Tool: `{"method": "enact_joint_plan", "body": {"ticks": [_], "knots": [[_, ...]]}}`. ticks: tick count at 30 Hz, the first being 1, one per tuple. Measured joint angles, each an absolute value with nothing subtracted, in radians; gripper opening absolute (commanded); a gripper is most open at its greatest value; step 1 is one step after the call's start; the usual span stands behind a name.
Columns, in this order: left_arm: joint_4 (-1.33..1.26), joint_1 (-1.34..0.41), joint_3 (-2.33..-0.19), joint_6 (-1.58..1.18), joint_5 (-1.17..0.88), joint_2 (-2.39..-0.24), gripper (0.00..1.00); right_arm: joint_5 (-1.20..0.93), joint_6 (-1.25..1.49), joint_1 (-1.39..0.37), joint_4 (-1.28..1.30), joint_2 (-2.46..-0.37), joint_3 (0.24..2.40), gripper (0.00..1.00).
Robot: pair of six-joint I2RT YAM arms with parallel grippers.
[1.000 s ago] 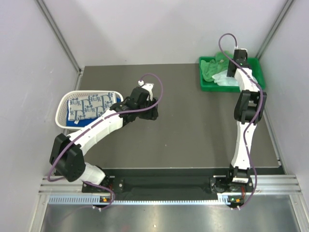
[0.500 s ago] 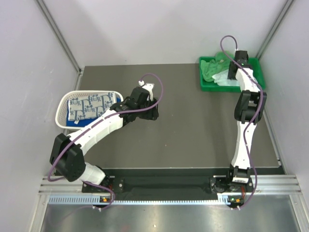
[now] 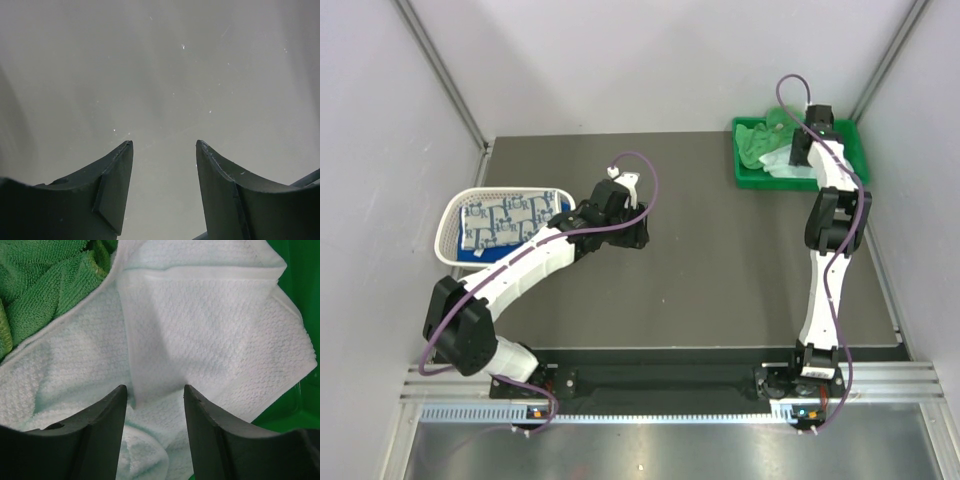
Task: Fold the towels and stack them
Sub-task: Grab crumpled towel
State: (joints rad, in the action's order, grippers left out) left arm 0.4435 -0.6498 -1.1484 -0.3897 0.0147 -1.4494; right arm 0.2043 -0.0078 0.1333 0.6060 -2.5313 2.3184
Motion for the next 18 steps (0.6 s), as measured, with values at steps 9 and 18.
{"method": "enact_joint_plan", "body": {"ticks": [9, 18], "knots": [[0.443, -0.65, -1.148, -0.39, 0.015, -1.449, 0.58, 0.198, 0.015, 0.133, 0.638, -2.547, 2.346, 0.24], [0.442, -0.65, -1.148, -0.39, -0.004, -1.449, 0.58, 0.2, 0.029, 0.133, 0.63, -2.553, 2.342, 0.0]]}}
